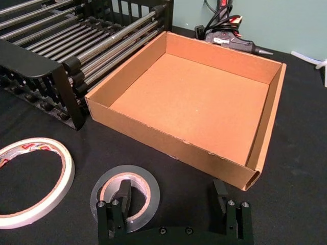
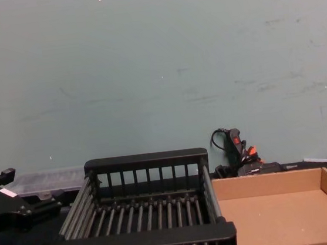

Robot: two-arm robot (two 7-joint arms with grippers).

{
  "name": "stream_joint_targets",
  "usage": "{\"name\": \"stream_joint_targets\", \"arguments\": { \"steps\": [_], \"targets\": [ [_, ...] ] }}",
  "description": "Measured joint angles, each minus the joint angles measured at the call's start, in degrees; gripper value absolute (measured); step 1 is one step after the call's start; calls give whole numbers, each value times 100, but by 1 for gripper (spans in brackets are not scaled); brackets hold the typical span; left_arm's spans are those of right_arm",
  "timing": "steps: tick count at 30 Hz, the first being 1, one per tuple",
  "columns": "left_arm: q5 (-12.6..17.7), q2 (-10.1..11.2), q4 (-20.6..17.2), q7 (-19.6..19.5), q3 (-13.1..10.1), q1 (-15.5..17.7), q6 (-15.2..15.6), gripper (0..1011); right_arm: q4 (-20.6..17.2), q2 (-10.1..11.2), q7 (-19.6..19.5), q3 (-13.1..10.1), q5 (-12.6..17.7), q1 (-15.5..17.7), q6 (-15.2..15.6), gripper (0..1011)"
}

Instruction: Pick up the white tape and place it into the black box , Pick up the silver tape and place it into the brown box.

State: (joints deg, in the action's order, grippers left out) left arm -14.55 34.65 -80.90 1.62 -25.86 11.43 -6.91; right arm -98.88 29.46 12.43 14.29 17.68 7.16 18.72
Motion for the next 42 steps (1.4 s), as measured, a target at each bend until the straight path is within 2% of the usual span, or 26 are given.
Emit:
{"name": "stream_joint_targets", "arguments": {
  "steps": [12,24,32,33,42],
  "targets": [
    [0,0,0,0,0,0,0,1001,59,-138,81,-55,-165,-19,78,1002],
    [0,0,0,0,0,0,0,1001,59,-125,79,-51,-150,-16,75,978],
    [0,0,0,0,0,0,0,1001,54,-120,78,-46,-141,-13,73,800],
    [0,0,0,0,0,0,0,1001,53,-119,78,-45,-140,-13,72,746],
    [0,0,0,0,0,0,0,1001,50,-114,74,-45,-137,-13,70,484]
  ]
}}
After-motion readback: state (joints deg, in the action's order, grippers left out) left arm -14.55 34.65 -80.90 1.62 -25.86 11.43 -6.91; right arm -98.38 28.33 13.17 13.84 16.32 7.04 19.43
